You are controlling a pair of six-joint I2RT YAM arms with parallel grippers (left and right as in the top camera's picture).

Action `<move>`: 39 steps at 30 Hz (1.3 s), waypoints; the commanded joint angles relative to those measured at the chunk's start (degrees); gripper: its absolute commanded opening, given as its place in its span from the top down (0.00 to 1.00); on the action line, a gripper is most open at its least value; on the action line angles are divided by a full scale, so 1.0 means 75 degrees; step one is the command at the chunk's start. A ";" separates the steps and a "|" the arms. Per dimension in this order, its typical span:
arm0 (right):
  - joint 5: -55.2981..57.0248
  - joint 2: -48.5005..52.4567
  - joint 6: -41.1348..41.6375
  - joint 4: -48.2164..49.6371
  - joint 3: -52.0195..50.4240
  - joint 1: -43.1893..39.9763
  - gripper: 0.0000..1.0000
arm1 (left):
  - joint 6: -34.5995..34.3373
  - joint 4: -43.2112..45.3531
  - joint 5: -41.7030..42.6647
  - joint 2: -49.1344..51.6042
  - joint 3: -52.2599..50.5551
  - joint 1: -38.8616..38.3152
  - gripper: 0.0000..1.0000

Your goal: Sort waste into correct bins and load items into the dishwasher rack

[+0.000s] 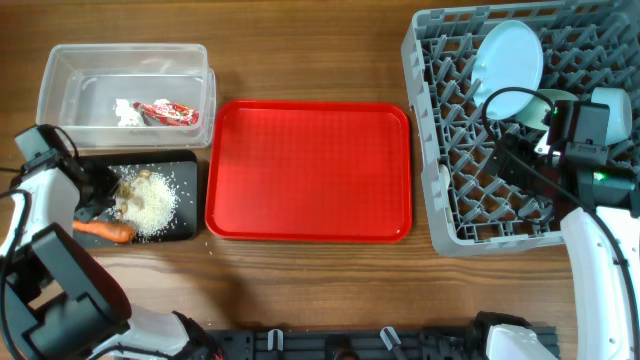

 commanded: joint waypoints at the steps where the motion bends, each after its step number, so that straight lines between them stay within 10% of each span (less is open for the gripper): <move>1: -0.0128 0.0020 -0.0102 -0.0003 0.0067 -0.0032 0.06 | -0.0067 0.0044 -0.0090 0.0102 0.0122 0.0163 0.69; 10: -0.0134 0.0020 -0.0105 -0.0003 0.0067 -0.0032 0.06 | -0.0064 -0.0020 0.0460 0.0032 0.0125 0.0157 0.22; 30: -0.2585 0.0452 -0.2159 0.0702 0.0067 0.1381 0.05 | 0.2116 -0.0752 0.1460 -0.2095 0.0125 -0.4290 0.00; 39: -0.2489 0.0189 -0.2022 0.0079 0.0067 0.1370 0.00 | 0.1801 -0.3072 0.1682 -0.2512 0.0108 -0.3949 0.00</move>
